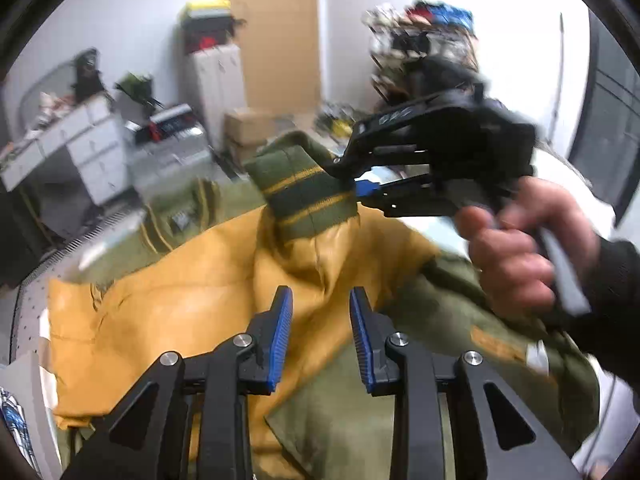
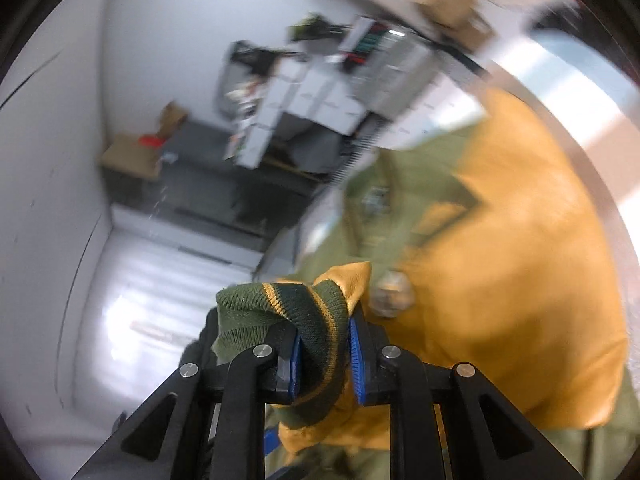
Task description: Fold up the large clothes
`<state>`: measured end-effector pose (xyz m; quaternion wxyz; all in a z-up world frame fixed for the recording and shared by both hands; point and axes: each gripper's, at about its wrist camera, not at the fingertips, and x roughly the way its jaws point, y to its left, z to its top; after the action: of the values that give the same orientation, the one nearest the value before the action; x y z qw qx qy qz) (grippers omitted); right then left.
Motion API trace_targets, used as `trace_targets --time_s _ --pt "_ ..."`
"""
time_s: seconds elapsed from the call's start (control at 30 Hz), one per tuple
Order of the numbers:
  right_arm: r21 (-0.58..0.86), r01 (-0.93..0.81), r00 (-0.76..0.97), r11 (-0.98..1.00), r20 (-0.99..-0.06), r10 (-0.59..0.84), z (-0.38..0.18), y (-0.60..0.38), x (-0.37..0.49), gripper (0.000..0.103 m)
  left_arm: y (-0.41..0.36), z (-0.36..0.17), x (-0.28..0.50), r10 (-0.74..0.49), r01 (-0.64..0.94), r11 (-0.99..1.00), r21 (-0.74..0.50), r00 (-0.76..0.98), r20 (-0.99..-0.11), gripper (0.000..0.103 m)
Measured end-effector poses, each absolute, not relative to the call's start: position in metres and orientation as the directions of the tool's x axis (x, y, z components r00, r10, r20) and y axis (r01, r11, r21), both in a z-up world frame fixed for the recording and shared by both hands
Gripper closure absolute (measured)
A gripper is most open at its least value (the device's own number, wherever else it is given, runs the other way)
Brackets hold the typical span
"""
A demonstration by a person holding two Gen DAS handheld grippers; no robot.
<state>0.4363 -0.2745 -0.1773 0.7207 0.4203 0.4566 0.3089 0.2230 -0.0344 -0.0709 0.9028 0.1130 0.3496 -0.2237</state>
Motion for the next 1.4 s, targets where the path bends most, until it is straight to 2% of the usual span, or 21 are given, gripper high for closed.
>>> trace_targets --time_s 0.07,0.13,0.17,0.2,0.3,0.4,0.5,0.57,0.63,0.67,0.73,0.83,0.9,0.97,1.0,1.03,1.07,1.1,1.13,1.2,1.4 --pt "0.876 -0.029 0.391 0.482 -0.434 0.812 -0.198 -0.282 0.438 0.084 -0.019 -0.064 0.214 -0.331 0.492 0.869 0.051 0.657 -0.678 0.075" --pt "0.865 -0.029 0.375 0.502 -0.456 0.807 -0.207 -0.282 0.435 0.083 0.000 -0.054 0.209 -0.293 0.448 0.891 0.074 0.692 -0.660 0.054" --pt "0.853 -0.041 0.375 0.519 -0.469 0.800 -0.207 -0.282 0.433 0.081 0.009 -0.051 0.213 -0.264 0.414 0.906 0.090 0.718 -0.645 0.037" --pt "0.845 -0.046 0.379 0.533 -0.479 0.792 -0.205 -0.282 0.430 0.079 0.022 -0.051 0.217 -0.233 0.374 0.922 0.100 0.741 -0.629 0.032" --pt "0.807 -0.062 0.399 0.587 -0.519 0.756 -0.193 -0.287 0.420 0.072 0.061 -0.062 0.246 -0.115 0.249 0.961 0.118 0.753 -0.648 0.032" --pt "0.737 -0.082 0.449 0.671 -0.574 0.685 -0.175 -0.298 0.404 0.062 0.095 -0.089 0.267 -0.026 0.088 0.995 0.050 0.699 -0.714 0.032" --pt "0.714 -0.122 0.514 0.689 -0.548 0.659 -0.146 -0.311 0.385 0.061 0.123 -0.113 0.278 -0.109 -0.040 0.984 -0.174 0.639 -0.762 0.033" --pt "0.727 -0.160 0.567 0.668 -0.486 0.665 -0.125 -0.322 0.370 0.059 0.121 -0.127 0.280 -0.143 -0.058 0.971 -0.231 0.635 -0.759 0.033" --pt "0.703 -0.221 0.589 0.676 -0.457 0.667 -0.101 -0.312 0.360 0.034 0.111 -0.132 0.279 -0.112 -0.047 0.981 -0.186 0.645 -0.756 0.033" --pt "0.681 -0.256 0.572 0.686 -0.465 0.675 -0.093 -0.299 0.358 0.031 0.107 -0.136 0.277 -0.088 -0.040 0.988 -0.151 0.656 -0.750 0.033" --pt "0.662 -0.299 0.507 0.687 -0.499 0.702 -0.089 -0.270 0.362 0.030 0.106 -0.146 0.277 -0.066 -0.033 0.993 -0.115 0.654 -0.753 0.033" --pt "0.729 -0.297 0.424 0.617 -0.478 0.769 -0.095 -0.238 0.375 0.030 0.122 -0.155 0.276 -0.071 -0.037 0.991 -0.130 0.676 -0.733 0.032" --pt "0.697 -0.313 0.396 0.646 -0.522 0.755 -0.103 -0.211 0.388 0.030 0.126 -0.155 0.271 -0.069 -0.044 0.990 -0.137 0.687 -0.723 0.032" --pt "0.599 -0.314 0.391 0.737 -0.625 0.675 -0.115 -0.184 0.399 0.033 0.127 -0.153 0.272 -0.069 -0.043 0.990 -0.136 0.692 -0.719 0.032" --pt "0.504 -0.292 0.401 0.813 -0.708 0.582 -0.125 -0.172 0.405 0.038 0.128 -0.152 0.270 -0.076 -0.041 0.989 -0.144 0.694 -0.716 0.032" --pt "0.429 -0.266 0.407 0.863 -0.762 0.504 -0.134 -0.167 0.408 0.054 0.130 -0.152 0.270 -0.085 -0.038 0.987 -0.156 0.698 -0.711 0.032" --pt "0.354 -0.247 0.412 0.902 -0.804 0.428 -0.144 -0.165 0.412 0.063 0.132 -0.154 0.272 -0.094 -0.037 0.985 -0.166 0.699 -0.709 0.032" --pt "0.273 -0.237 0.424 0.932 -0.834 0.352 -0.148 -0.165 0.411 0.083 0.134 -0.152 0.271 -0.105 -0.034 0.983 -0.180 0.700 -0.706 0.032" --pt "0.178 -0.228 0.437 0.957 -0.860 0.264 -0.155 -0.167 0.409 0.096 0.135 -0.153 0.271 -0.111 -0.031 0.982 -0.187 0.701 -0.704 0.032" --pt "0.061 -0.222 0.443 0.973 -0.883 0.157 -0.167 -0.177 0.399 0.100 0.134 -0.154 0.274 -0.110 -0.025 0.984 -0.179 0.699 -0.707 0.032" --pt "-0.100 -0.196 0.462 0.975 -0.887 0.002 -0.175 -0.185 0.354 0.097 0.126 -0.157 0.280 -0.090 -0.016 0.990 -0.141 0.695 -0.713 0.032"
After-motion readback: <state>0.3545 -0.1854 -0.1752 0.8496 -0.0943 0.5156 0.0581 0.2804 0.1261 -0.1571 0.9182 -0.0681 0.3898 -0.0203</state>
